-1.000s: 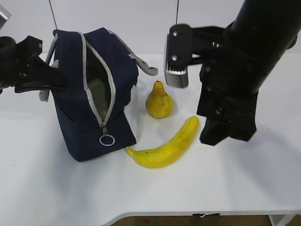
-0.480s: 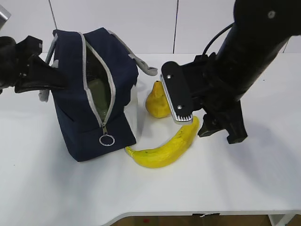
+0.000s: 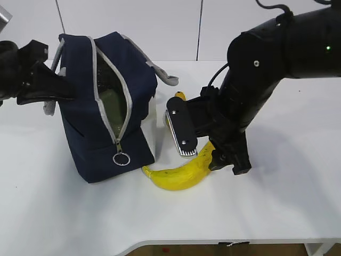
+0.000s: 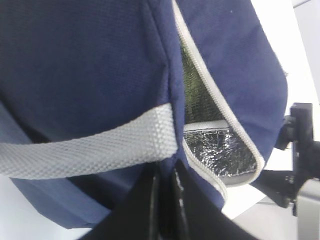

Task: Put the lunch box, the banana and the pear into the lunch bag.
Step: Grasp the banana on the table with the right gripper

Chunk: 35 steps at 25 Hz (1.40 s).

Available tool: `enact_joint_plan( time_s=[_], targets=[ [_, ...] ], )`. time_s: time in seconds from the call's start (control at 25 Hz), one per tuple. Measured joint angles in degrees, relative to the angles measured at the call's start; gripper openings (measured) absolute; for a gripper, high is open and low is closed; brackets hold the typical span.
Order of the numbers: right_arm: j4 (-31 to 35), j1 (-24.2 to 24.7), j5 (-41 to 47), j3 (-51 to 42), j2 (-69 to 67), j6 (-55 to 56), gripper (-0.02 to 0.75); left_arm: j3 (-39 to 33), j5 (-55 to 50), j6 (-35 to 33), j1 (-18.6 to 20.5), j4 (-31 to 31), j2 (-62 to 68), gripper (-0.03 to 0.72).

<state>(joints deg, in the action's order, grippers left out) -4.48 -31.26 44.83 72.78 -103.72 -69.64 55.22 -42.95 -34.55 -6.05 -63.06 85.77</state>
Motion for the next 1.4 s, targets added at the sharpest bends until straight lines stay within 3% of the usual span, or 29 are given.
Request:
enact_joint_plan(
  time_s=[0.72,1.4],
  targets=[
    [4.5,0.0,-2.8,0.0,-6.4,-6.6,0.58,0.0,0.1,-0.3,0.0,-0.6,0.0,-0.001],
    [4.5,0.0,-4.3,0.0,-7.7,-7.3,0.302,0.0,0.1,-0.6,0.0,-1.3,0.0,-0.001]
  ],
)
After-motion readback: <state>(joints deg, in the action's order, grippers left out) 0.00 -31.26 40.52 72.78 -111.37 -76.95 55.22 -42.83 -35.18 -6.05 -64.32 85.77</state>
